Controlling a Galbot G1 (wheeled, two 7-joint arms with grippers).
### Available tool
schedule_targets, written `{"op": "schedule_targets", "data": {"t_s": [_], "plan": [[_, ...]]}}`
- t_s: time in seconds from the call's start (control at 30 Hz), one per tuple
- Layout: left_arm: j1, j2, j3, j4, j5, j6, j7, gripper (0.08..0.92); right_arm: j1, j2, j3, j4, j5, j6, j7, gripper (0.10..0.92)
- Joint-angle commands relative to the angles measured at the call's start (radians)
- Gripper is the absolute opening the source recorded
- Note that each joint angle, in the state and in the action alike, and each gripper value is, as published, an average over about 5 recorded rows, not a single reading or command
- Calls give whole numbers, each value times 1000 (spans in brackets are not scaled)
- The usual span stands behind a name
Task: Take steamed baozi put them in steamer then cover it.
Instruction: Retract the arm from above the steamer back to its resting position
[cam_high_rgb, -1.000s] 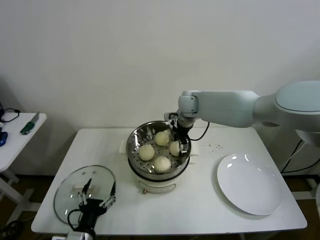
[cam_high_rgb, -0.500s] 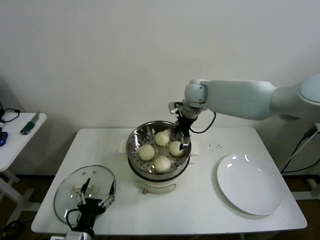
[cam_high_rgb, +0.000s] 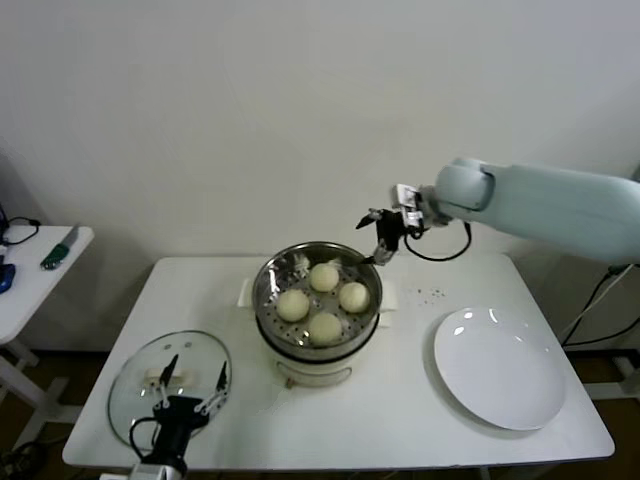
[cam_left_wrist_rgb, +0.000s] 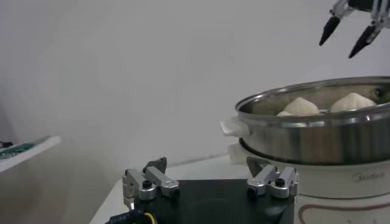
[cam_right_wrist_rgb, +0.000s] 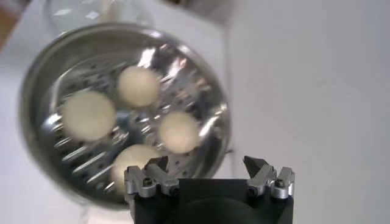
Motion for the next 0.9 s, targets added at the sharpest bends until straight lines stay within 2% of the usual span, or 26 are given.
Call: {"op": "schedule_targets", "data": {"t_s": [0.03, 0.2, 0.37, 0.6, 0.73, 0.9], "plan": [[5, -8, 16, -8, 33, 2, -6, 823, -603, -387, 603, 160, -40, 223, 448, 823], [14, -10, 20, -11, 46, -4, -16, 823, -961, -449, 950, 203, -77, 243, 499, 823], [36, -8, 24, -19, 67, -8, -25, 823, -1285, -440, 1238, 236, -111, 266, 541, 823], [44, -13, 24, -9, 172, 14, -41, 823, -1774, -229, 1749, 276, -228, 250, 533, 823], [14, -13, 5, 13, 325, 35, -42, 823, -1913, -75, 1941, 329, -251, 200, 505, 823], [-14, 1, -41, 40, 586, 58, -43, 823, -2042, 47, 2093, 373, -295, 148, 429, 823]]}}
